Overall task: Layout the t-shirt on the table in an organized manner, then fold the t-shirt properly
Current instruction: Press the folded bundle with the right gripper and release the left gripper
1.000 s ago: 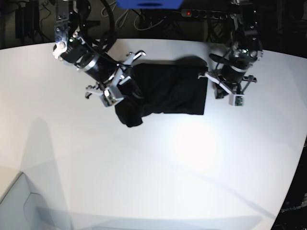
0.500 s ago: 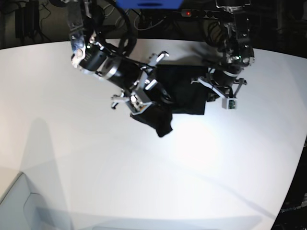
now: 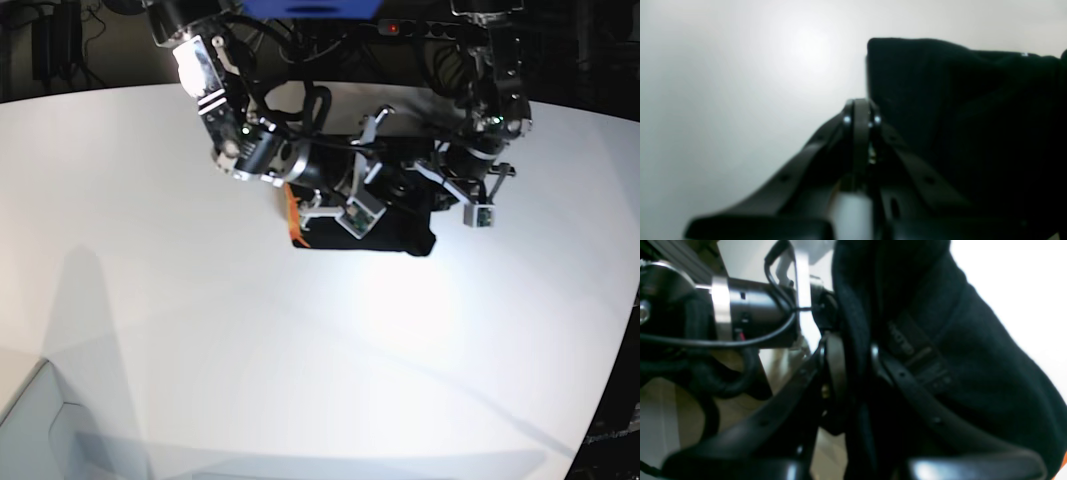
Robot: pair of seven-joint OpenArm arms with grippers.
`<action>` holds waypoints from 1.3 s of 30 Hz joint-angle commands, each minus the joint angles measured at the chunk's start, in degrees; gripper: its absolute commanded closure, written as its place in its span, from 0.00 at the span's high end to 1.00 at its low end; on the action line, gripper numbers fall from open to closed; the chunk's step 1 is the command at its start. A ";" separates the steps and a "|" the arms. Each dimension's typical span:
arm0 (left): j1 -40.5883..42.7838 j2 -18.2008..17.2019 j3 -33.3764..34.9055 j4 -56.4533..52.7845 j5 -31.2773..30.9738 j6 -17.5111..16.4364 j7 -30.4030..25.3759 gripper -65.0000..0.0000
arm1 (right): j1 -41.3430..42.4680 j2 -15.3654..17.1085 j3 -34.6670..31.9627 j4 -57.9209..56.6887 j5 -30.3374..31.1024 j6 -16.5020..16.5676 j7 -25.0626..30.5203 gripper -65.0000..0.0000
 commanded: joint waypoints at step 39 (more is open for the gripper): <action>10.66 -1.57 -14.68 23.83 -8.05 -0.55 2.66 0.01 | -4.81 -0.85 12.06 4.11 1.59 0.68 2.44 0.35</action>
